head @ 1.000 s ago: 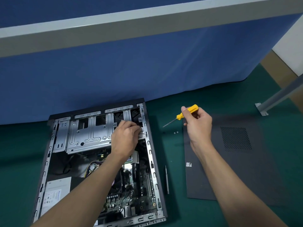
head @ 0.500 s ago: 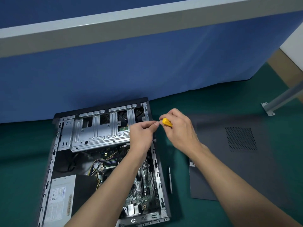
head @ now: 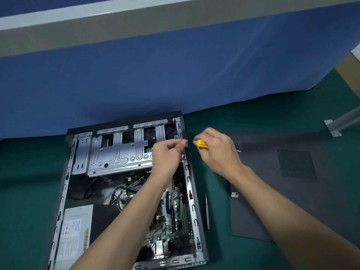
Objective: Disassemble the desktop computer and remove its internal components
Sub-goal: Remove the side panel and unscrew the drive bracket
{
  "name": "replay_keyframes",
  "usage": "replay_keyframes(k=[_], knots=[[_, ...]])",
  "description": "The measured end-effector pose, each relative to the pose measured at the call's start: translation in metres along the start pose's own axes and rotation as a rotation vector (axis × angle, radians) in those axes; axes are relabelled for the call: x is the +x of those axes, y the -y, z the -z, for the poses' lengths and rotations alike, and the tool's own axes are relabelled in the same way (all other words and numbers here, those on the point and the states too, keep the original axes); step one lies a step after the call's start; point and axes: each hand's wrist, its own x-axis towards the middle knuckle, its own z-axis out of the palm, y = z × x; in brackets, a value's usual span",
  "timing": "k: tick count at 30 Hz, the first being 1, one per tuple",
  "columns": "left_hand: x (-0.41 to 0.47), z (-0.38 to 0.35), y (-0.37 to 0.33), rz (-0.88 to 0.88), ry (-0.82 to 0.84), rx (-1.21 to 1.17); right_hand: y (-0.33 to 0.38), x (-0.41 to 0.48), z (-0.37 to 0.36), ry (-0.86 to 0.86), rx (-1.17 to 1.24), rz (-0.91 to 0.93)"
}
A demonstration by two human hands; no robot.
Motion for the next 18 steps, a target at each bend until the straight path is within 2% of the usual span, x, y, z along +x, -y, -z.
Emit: replay_keyframes(k=[2, 4, 7, 10, 14, 18], knots=[[0.006, 0.012, 0.007, -0.204, -0.169, 0.387, -0.014, 0.002, -0.012, 0.000, -0.013, -0.128], [0.015, 0.031, 0.018, -0.335, -0.285, 0.789, -0.028, 0.001, -0.030, 0.077, -0.088, -0.269], [0.026, 0.060, 0.041, -0.270, -0.225, 1.101, -0.040, -0.001, -0.059, 0.287, -0.168, -0.392], [0.031, 0.077, 0.062, -0.118, -0.122, 1.174, -0.048, -0.003, -0.086, 0.389, -0.216, -0.421], [0.036, 0.081, 0.070, -0.099, -0.058, 1.243, -0.057, -0.006, -0.107, 0.429, -0.288, -0.428], [0.037, 0.082, 0.069, -0.088, -0.012, 1.266, -0.060, -0.004, -0.103, 0.494, -0.257, -0.497]])
